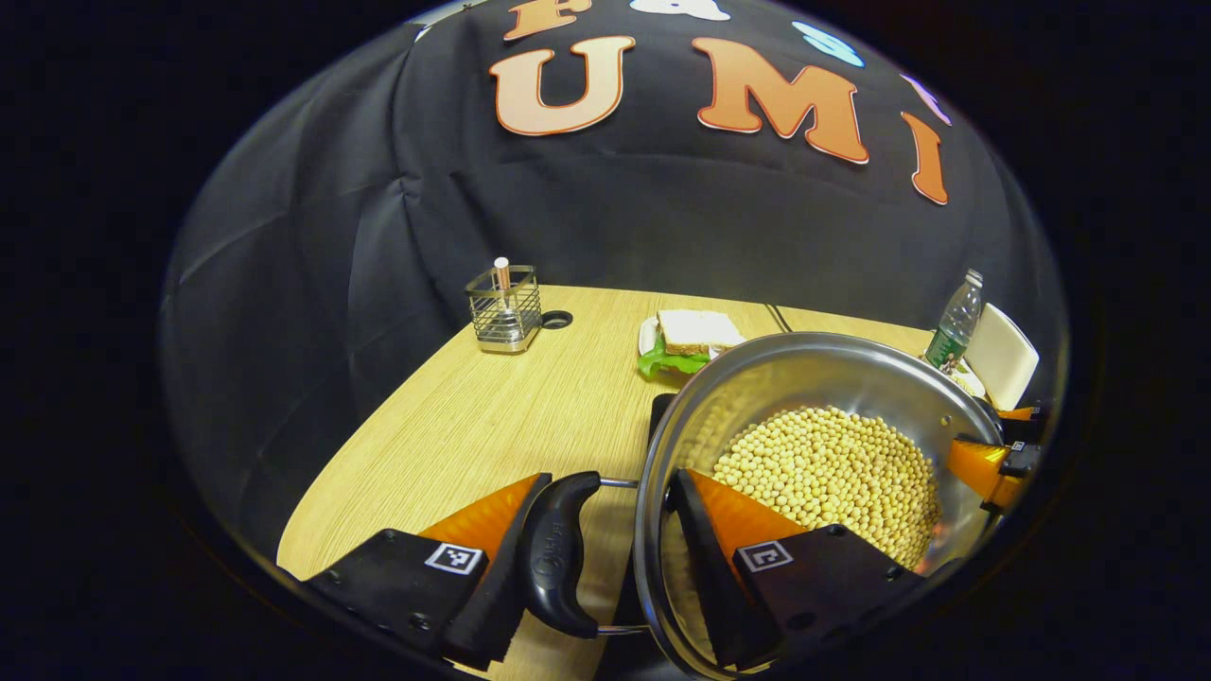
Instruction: First push the handle of the pot to place it horizontally, then grasp the pot with both hands and set it on the induction cooktop.
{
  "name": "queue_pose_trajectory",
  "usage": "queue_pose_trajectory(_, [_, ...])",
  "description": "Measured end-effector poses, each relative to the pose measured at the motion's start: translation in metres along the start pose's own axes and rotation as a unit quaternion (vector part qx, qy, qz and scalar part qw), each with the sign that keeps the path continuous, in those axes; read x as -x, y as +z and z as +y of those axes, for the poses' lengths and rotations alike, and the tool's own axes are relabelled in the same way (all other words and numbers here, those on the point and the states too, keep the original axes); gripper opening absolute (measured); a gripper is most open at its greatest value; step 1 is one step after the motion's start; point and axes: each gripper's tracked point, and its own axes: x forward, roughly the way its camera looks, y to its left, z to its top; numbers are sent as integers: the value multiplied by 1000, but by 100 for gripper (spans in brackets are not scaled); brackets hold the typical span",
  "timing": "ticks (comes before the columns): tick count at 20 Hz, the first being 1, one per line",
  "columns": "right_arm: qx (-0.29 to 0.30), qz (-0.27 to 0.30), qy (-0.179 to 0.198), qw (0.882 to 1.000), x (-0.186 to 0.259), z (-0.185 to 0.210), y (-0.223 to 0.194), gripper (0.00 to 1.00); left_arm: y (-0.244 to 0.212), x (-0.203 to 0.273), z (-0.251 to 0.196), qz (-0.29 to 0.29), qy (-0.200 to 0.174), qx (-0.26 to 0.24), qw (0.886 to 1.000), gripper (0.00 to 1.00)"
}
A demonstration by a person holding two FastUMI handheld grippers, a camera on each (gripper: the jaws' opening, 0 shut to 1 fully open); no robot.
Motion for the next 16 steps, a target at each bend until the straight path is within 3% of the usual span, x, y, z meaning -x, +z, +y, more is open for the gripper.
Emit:
queue_pose_trajectory(2, [-10, -3, 12, 1000, 3, -2, 1, 72, 4, 1, 3, -5, 3, -4, 1000, 84])
queue_pose_trajectory(8, [28, -105, -5, 994, 59, -23, 42, 77, 32, 19, 8, -45, 41, 7, 998, 85])
queue_pose_trajectory(12, [19, -169, -14, 985, 112, -52, 66, 80, 69, 48, 15, -103, 71, 8, 992, 87])
queue_pose_trajectory(14, [13, -201, -22, 979, 138, -75, 74, 81, 88, 67, 6, -129, 68, 7, 989, 84])
queue_pose_trajectory(16, [12, -230, -36, 972, 165, -102, 83, 82, 103, 88, -2, -156, 61, 9, 986, 89])
